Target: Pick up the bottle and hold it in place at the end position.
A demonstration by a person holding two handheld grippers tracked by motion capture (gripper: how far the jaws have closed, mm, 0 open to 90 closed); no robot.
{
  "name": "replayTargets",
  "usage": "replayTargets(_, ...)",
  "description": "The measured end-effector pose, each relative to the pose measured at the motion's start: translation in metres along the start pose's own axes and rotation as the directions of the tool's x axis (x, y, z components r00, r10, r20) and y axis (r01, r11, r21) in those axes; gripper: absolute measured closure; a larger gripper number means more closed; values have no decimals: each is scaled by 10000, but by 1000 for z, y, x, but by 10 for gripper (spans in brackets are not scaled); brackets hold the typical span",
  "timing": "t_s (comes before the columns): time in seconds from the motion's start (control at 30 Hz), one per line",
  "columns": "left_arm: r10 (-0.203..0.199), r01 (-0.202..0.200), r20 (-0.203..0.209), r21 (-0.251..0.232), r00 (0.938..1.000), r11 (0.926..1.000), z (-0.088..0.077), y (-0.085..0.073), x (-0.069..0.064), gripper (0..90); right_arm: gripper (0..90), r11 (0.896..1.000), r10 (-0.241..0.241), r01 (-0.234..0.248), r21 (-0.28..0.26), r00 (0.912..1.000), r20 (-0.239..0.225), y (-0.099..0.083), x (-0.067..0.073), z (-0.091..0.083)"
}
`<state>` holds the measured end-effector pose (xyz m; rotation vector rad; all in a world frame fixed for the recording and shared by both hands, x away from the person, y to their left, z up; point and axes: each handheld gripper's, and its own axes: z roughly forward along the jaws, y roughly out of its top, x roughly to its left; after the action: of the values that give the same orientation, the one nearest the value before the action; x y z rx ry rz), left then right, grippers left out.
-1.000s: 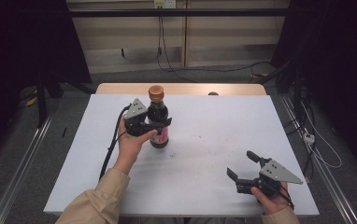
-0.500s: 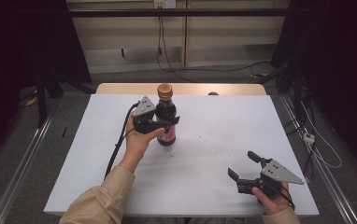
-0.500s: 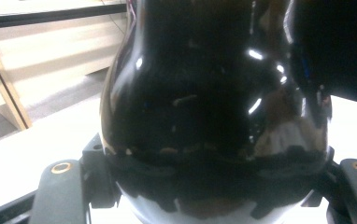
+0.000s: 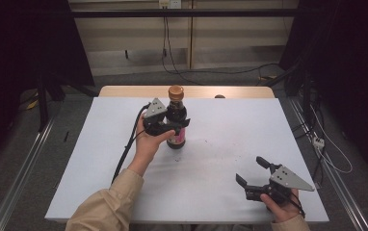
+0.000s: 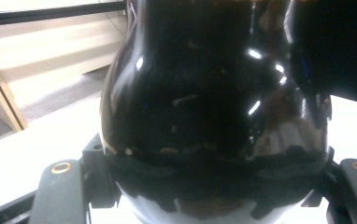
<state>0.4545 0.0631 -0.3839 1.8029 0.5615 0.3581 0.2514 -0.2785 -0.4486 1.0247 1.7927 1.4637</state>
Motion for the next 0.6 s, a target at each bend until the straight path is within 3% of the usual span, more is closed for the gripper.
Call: replayTargets(0.6,116,-114,267,-81,9996,9999,23,3,-9,286,46,10000,-18,18,-29,10000,-7,0,0,-2)
